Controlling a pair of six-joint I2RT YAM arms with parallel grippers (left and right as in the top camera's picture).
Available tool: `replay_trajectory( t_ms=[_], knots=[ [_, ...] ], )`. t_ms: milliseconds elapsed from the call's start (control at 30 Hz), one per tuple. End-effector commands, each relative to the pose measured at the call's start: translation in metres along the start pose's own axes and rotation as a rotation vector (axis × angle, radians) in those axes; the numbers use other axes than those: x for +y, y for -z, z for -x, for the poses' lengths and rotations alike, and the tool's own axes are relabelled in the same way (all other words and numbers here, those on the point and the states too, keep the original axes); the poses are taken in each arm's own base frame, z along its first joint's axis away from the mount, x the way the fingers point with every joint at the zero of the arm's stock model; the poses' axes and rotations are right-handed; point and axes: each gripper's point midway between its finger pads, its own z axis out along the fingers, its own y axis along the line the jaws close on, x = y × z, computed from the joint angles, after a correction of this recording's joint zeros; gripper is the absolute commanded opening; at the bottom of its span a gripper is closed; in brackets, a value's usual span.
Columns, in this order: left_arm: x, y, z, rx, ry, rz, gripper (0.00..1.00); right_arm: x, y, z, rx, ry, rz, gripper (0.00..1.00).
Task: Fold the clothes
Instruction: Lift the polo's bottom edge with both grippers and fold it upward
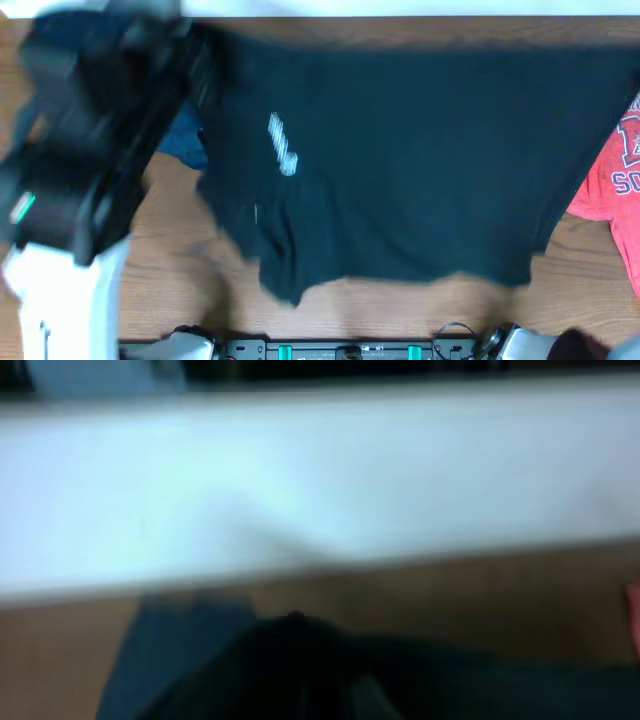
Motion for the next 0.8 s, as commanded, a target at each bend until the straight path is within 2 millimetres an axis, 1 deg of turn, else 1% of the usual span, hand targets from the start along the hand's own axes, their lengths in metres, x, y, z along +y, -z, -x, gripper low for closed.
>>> replay_trajectory(
  t_ms=[0,33,67,133,167,233,300,367,467,500,567,600,633,667,700,767],
  knots=[
    [-0.001,-0.032,0.039,-0.13,-0.08,0.03,0.06,0.015,-0.032,0.013,0.017,-0.094,0.175,0.01],
    [-0.003,-0.032,0.054,-0.179,-0.075,0.018,0.06,0.02,-0.035,0.022,-0.001,-0.086,0.236,0.01],
    [-0.006,-0.027,0.07,-0.227,-0.071,0.002,0.06,0.024,-0.034,0.029,-0.018,-0.064,0.285,0.01],
    [-0.01,-0.012,0.09,-0.286,-0.07,-0.024,0.06,0.022,-0.028,0.037,-0.04,-0.048,0.317,0.01],
    [-0.01,-0.005,0.096,-0.303,-0.073,-0.023,0.06,0.016,-0.024,0.04,-0.051,-0.043,0.311,0.01],
    [-0.009,0.001,0.09,-0.275,-0.088,-0.021,0.06,0.004,-0.019,0.039,-0.051,-0.022,0.288,0.01],
    [-0.008,-0.003,0.066,-0.175,-0.097,-0.021,0.06,-0.006,-0.019,0.029,-0.017,-0.014,0.257,0.01],
    [-0.007,-0.011,0.041,-0.071,-0.109,-0.02,0.06,-0.018,-0.023,0.015,0.029,-0.002,0.204,0.01],
    [-0.005,-0.03,-0.012,0.141,-0.128,-0.016,0.06,-0.048,-0.032,-0.016,0.136,-0.028,0.041,0.01],
    [-0.004,-0.038,-0.033,0.226,-0.131,-0.014,0.06,-0.057,-0.034,-0.028,0.178,-0.034,-0.007,0.01],
    [-0.003,-0.053,-0.073,0.385,-0.127,-0.009,0.06,-0.08,-0.041,-0.057,0.286,-0.052,-0.123,0.01],
    [-0.003,-0.059,-0.089,0.451,-0.125,-0.006,0.05,-0.091,-0.044,-0.072,0.336,-0.059,-0.171,0.01],
    [-0.002,-0.068,-0.117,0.561,-0.127,-0.001,0.06,-0.102,-0.047,-0.089,0.395,-0.069,-0.22,0.01],
    [-0.001,-0.072,-0.135,0.633,-0.127,0.004,0.06,-0.111,-0.051,-0.104,0.446,-0.075,-0.252,0.01],
    [0.0,-0.077,-0.159,0.732,-0.125,0.011,0.06,-0.118,-0.056,-0.12,0.497,-0.084,-0.271,0.01],
    [0.002,-0.085,-0.201,0.901,-0.13,0.023,0.06,-0.13,-0.066,-0.159,0.609,-0.105,-0.284,0.01]
  ],
)
